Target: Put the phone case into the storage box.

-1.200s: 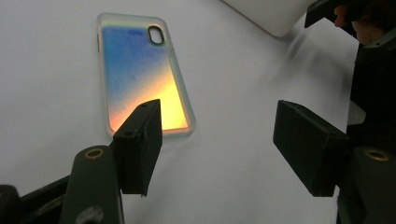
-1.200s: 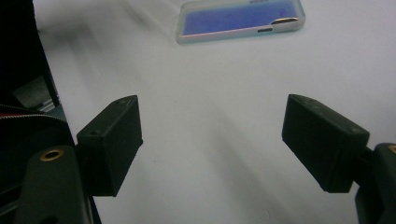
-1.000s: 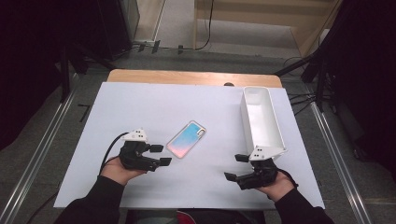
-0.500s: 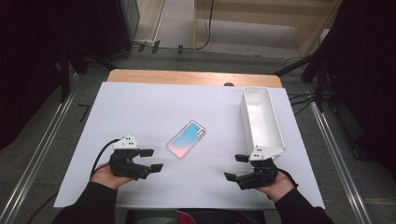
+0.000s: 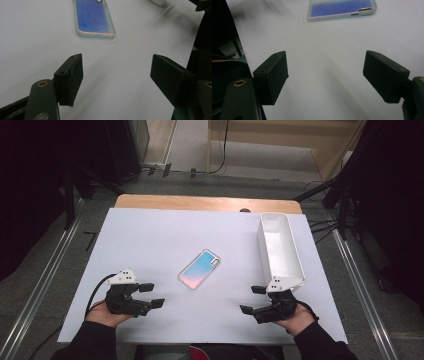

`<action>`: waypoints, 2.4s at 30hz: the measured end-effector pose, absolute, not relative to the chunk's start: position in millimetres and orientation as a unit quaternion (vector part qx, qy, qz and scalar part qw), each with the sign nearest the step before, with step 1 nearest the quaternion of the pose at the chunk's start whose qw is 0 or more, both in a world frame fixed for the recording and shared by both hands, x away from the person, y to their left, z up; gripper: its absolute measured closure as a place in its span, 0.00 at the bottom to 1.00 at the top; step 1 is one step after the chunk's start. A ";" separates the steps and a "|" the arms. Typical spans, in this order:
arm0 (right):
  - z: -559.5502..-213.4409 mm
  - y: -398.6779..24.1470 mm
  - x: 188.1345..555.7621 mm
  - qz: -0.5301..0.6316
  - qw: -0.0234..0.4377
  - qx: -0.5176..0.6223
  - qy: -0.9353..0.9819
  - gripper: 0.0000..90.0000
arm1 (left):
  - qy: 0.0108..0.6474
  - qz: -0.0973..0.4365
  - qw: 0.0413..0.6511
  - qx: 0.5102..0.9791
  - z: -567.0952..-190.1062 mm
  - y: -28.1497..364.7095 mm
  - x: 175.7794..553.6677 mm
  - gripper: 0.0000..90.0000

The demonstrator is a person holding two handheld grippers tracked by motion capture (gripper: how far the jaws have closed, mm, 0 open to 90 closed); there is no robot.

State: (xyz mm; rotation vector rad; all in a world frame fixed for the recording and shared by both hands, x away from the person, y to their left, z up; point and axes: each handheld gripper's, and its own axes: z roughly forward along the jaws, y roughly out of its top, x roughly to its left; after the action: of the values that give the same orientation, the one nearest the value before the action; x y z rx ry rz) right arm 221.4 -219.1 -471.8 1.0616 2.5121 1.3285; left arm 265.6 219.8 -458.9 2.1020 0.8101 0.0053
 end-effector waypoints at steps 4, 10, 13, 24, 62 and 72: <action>-471.9 -219.2 221.4 0.437 0.055 0.348 0.827 0.21 | 0.322 0.002 0.431 0.843 -458.8 219.1 265.7 0.29; -471.8 -219.4 221.2 0.437 0.055 0.349 0.828 0.21 | 0.330 0.010 0.435 0.838 -456.1 219.5 266.9 0.29; -471.6 -219.2 220.7 0.439 0.055 0.345 0.828 0.21 | 0.333 0.021 0.439 0.834 -454.7 219.1 266.6 0.29; -471.0 -219.2 220.3 0.449 0.044 0.349 0.822 0.21 | 0.320 0.023 0.432 0.843 -453.6 205.1 274.1 0.29; -471.7 -217.4 219.7 0.444 0.045 0.343 0.826 0.21 | 0.316 0.020 0.437 0.842 -449.7 156.5 312.5 0.29; -471.4 -217.9 219.5 0.444 0.046 0.345 0.826 0.21 | 0.317 0.022 0.437 0.841 -451.1 142.0 325.1 0.29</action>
State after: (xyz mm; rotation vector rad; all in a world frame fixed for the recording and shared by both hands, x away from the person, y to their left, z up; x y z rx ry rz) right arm 219.5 -217.9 -471.4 1.0525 2.5224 1.3544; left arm 325.1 142.0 -451.1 2.0916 0.7893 0.0540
